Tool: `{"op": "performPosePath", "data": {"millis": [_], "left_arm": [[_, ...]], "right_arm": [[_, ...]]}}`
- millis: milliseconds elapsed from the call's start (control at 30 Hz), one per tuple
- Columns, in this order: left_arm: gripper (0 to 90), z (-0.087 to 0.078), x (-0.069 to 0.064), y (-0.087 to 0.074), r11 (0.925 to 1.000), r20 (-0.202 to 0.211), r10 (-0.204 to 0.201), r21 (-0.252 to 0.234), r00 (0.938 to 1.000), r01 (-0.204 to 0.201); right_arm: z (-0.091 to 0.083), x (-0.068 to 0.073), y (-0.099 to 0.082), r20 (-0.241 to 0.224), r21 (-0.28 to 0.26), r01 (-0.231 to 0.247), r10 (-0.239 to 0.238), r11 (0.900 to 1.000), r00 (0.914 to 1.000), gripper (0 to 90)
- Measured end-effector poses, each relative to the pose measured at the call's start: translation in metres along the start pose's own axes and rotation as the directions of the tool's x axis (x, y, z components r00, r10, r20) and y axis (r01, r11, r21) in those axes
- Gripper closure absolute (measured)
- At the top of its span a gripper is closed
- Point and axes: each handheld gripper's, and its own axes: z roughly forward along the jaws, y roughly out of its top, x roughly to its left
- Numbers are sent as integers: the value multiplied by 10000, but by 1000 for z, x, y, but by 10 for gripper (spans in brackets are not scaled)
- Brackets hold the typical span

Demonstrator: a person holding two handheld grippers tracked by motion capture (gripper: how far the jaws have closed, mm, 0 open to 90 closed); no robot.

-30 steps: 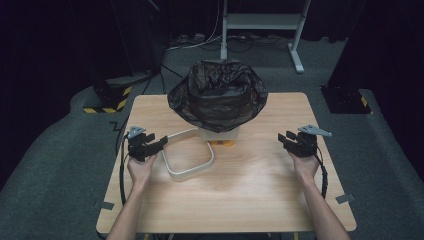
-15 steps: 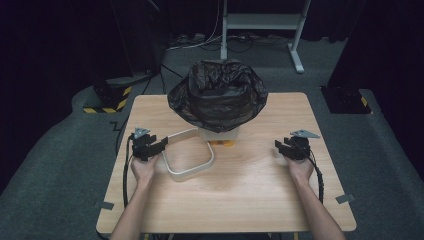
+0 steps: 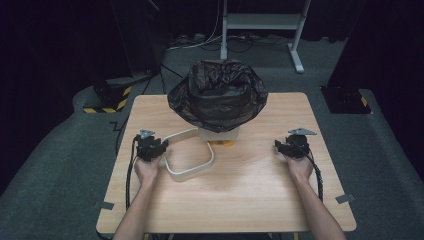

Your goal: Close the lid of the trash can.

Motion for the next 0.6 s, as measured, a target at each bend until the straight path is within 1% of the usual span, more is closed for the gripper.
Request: {"op": "performPosePath", "data": {"millis": [67,100,167,200,233,267,300,333,367,433,467,567,600], "left_arm": [[631,2,0,-1,10000,-71,12,88,10000,-12],[639,3,0,-2,9999,-64,-6,144,10000,7],[651,5,1,-3,9999,33,-132,67,9999,132],[658,6,0,-4,9999,34,-113,48,9999,113],[668,8,-1,-5,9999,-16,-68,76,10000,68],[680,11,-2,-6,9997,-141,13,253,9999,-10],[684,11,-3,-5,9996,-251,137,251,9996,-131],[693,12,-5,-5,9993,-347,224,298,9991,-214],[699,12,-5,-5,9992,-374,248,312,9990,-236],[704,12,-5,-5,9993,-379,225,301,9990,-213],[708,12,-4,-5,9994,-378,187,301,9991,-176],[765,12,-3,-5,9995,-384,54,305,9992,-42],[768,12,-3,-5,9995,-295,22,301,9996,-13]], "right_arm": [[2,1,1,-3,260,40,-40,9997,10000,442],[2,2,1,43,296,90,-92,9995,9999,441],[3,3,1,119,304,217,-221,9993,9997,441],[3,3,1,130,308,228,-232,9993,9996,441],[3,3,1,170,323,241,-247,9992,9996,441],[3,4,1,198,322,277,-283,9991,9994,439],[3,4,1,239,337,332,-340,9989,9991,426],[3,4,1,262,350,261,-270,9990,9993,421],[3,4,1,277,352,255,-265,9991,9993,411],[3,4,1,440,371,220,-237,9991,9988,383],[3,4,1,435,366,195,-211,9991,9988,379],[3,4,1,482,385,188,-206,9991,9986,372],[3,4,1,480,388,183,-202,9991,9986,372]]}}
